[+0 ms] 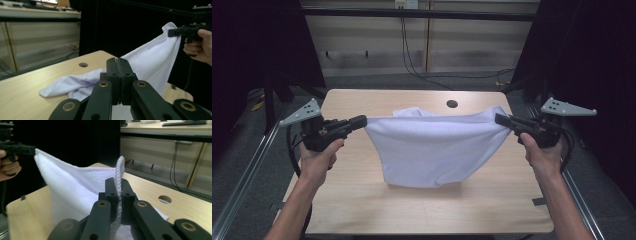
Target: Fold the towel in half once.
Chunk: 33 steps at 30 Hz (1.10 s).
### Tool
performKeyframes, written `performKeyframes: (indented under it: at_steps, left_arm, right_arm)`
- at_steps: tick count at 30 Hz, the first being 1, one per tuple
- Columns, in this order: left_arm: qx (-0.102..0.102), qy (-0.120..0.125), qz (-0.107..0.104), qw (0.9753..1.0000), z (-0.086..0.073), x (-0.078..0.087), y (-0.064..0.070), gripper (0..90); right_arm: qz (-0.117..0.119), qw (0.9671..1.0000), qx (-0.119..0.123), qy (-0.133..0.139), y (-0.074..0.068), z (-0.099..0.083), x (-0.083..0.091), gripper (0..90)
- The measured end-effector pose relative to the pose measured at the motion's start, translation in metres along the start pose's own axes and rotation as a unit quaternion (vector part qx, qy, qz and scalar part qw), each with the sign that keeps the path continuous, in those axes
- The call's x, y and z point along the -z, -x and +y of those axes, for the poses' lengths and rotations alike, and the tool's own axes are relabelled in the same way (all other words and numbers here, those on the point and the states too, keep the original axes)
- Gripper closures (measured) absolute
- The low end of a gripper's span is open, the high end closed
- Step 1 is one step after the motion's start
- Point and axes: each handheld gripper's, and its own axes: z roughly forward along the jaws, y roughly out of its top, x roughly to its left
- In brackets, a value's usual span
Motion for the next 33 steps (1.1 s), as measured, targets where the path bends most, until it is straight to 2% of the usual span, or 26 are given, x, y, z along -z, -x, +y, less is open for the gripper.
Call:
performKeyframes:
  at_steps: [2, 3, 4, 6, 7, 9, 11, 13, 14, 16, 18, 19, 20, 21, 22, 24, 25, 26, 28, 30, 31, 32, 33]
  left_arm:
    - [-0.007, -0.006, -0.008, 0.9999, -0.004, 0.012, 0.011, 89.1]
    - [-0.009, -0.012, -0.014, 0.9998, -0.011, 0.018, 0.017, 89.1]
    - [-0.001, -0.027, -0.026, 0.9993, -0.023, 0.023, 0.023, 89.1]
    - [0.000, -0.056, -0.036, 0.9978, -0.045, 0.029, 0.032, 89.0]
    - [0.005, -0.068, -0.044, 0.9966, -0.058, 0.032, 0.036, 89.0]
    - [0.011, -0.073, -0.059, 0.9955, -0.084, 0.037, 0.046, 89.0]
    - [0.029, -0.095, -0.085, 0.9914, -0.103, 0.041, 0.055, 88.9]
    - [0.026, -0.115, -0.109, 0.9871, -0.116, 0.046, 0.066, 88.8]
    - [0.024, -0.124, -0.119, 0.9848, -0.121, 0.049, 0.072, 88.7]
    - [0.025, -0.138, -0.144, 0.9795, -0.129, 0.056, 0.080, 88.5]
    - [0.028, -0.144, -0.158, 0.9765, -0.135, 0.061, 0.085, 87.0]
    - [0.025, -0.145, -0.157, 0.9766, -0.138, 0.063, 0.086, 84.2]
    - [0.032, -0.144, -0.156, 0.9766, -0.140, 0.064, 0.087, 81.9]
    - [0.035, -0.148, -0.165, 0.9745, -0.142, 0.065, 0.086, 80.8]
    - [0.036, -0.150, -0.166, 0.9739, -0.144, 0.064, 0.085, 80.0]
    - [0.035, -0.156, -0.153, 0.9752, -0.145, 0.061, 0.081, 79.2]
    - [0.027, -0.163, -0.144, 0.9758, -0.145, 0.057, 0.078, 78.0]
    - [0.028, -0.171, -0.134, 0.9758, -0.146, 0.051, 0.075, 75.4]
    - [0.041, -0.183, -0.134, 0.9729, -0.149, 0.030, 0.061, 72.3]
    - [0.052, -0.205, -0.126, 0.9692, -0.154, 0.002, 0.044, 72.8]
    - [0.058, -0.216, -0.124, 0.9669, -0.156, -0.014, 0.036, 74.4]
    - [0.055, -0.239, -0.119, 0.9622, -0.157, -0.035, 0.027, 75.0]
    - [0.044, -0.252, -0.113, 0.9602, -0.157, -0.046, 0.023, 75.7]
  right_arm:
    - [0.017, 0.9998, 0.011, 0.007, -0.014, -0.002, 0.013, 87.9]
    - [0.024, 0.9996, 0.011, 0.010, -0.022, -0.006, 0.019, 87.8]
    - [0.032, 0.9994, 0.012, 0.010, -0.029, -0.013, 0.025, 87.7]
    - [0.047, 0.9988, 0.009, 0.011, -0.043, -0.034, 0.038, 87.6]
    - [0.054, 0.9985, 0.004, 0.002, -0.048, -0.049, 0.042, 87.4]
    - [0.053, 0.9982, 0.000, -0.028, -0.059, -0.082, 0.050, 86.9]
    - [0.066, 0.9965, -0.018, -0.047, -0.068, -0.115, 0.060, 86.8]
    - [0.069, 0.9950, -0.031, -0.065, -0.079, -0.141, 0.071, 85.4]
    - [0.068, 0.9945, -0.028, -0.075, -0.084, -0.151, 0.077, 84.0]
    - [0.063, 0.9920, -0.027, -0.106, -0.093, -0.163, 0.085, 77.6]
    - [0.062, 0.9915, -0.035, -0.109, -0.098, -0.170, 0.092, 71.4]
    - [0.060, 0.9917, -0.035, -0.108, -0.099, -0.171, 0.095, 68.0]
    - [0.049, 0.9926, -0.034, -0.106, -0.099, -0.170, 0.097, 66.1]
    - [0.043, 0.9932, -0.034, -0.102, -0.097, -0.169, 0.098, 65.9]
    - [0.040, 0.9935, -0.034, -0.101, -0.094, -0.167, 0.097, 65.5]
    - [0.028, 0.9937, -0.039, -0.102, -0.085, -0.166, 0.090, 63.4]
    - [0.026, 0.9933, -0.040, -0.105, -0.080, -0.166, 0.083, 62.1]
    - [0.023, 0.9929, -0.037, -0.110, -0.075, -0.166, 0.075, 61.0]
    - [0.020, 0.9911, -0.038, -0.126, -0.064, -0.166, 0.055, 60.1]
    - [0.012, 0.9889, -0.037, -0.144, -0.050, -0.167, 0.033, 59.5]
    - [0.014, 0.9878, -0.040, -0.150, -0.043, -0.167, 0.022, 58.9]
    - [0.008, 0.9865, -0.042, -0.158, -0.036, -0.166, 0.010, 58.5]
    - [0.006, 0.9848, -0.038, -0.170, -0.029, -0.166, -0.004, 58.4]
